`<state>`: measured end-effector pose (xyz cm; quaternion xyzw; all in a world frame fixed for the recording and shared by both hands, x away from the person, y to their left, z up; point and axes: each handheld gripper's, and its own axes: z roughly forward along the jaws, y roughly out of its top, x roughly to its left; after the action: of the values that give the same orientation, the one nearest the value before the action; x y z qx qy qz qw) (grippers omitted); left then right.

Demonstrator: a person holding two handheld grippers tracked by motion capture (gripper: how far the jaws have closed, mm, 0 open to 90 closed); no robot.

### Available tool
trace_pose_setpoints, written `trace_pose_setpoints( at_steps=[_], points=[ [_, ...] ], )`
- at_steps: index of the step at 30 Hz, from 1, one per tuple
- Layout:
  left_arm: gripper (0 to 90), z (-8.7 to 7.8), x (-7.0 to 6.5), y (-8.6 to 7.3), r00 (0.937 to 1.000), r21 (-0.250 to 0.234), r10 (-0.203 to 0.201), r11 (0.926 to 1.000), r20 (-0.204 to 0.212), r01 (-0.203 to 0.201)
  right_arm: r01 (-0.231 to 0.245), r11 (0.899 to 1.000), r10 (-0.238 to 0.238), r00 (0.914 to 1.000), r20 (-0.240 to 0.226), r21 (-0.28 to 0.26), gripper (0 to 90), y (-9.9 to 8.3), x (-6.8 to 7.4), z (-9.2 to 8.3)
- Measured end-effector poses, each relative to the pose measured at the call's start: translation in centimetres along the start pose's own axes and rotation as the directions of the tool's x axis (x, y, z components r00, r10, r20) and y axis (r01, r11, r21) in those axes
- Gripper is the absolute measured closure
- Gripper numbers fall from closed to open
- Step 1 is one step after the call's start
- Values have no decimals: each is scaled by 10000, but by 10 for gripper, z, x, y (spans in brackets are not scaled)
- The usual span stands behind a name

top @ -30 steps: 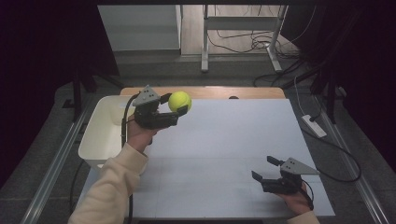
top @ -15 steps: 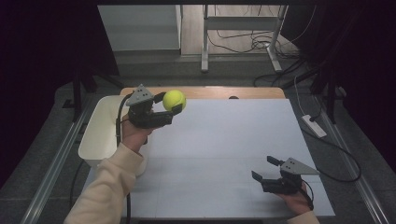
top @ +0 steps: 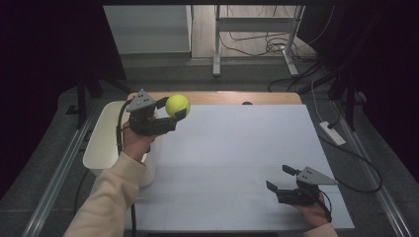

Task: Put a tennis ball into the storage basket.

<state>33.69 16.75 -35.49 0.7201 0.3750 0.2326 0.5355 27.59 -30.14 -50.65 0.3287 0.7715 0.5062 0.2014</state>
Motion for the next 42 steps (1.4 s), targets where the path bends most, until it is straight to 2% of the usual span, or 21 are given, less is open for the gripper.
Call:
trace_pose_setpoints(
  at_steps=[9, 22, 37, 42],
  points=[
    [275, -6, 6, -2, 9997, 29, -83, 10000, -215, 83, 19, 10000, -19, 10000, 3, -19, 135, 0, 0, 0],
    [275, -18, 22, -9, 9970, 196, -251, 9995, -729, 266, 33, 10000, -33, 10000, 26, -20, 135, 1, 0, 0],
    [275, -25, 38, -15, 9910, 300, -492, 9981, -1244, 533, 18, 10000, -18, 10000, 14, -37, 135, 0, 0, 0],
    [275, -26, 47, -21, 9865, 417, -656, 9965, -1503, 726, 29, 10000, -29, 10000, 0, -30, 134, 1, 0, 0]
  ],
)
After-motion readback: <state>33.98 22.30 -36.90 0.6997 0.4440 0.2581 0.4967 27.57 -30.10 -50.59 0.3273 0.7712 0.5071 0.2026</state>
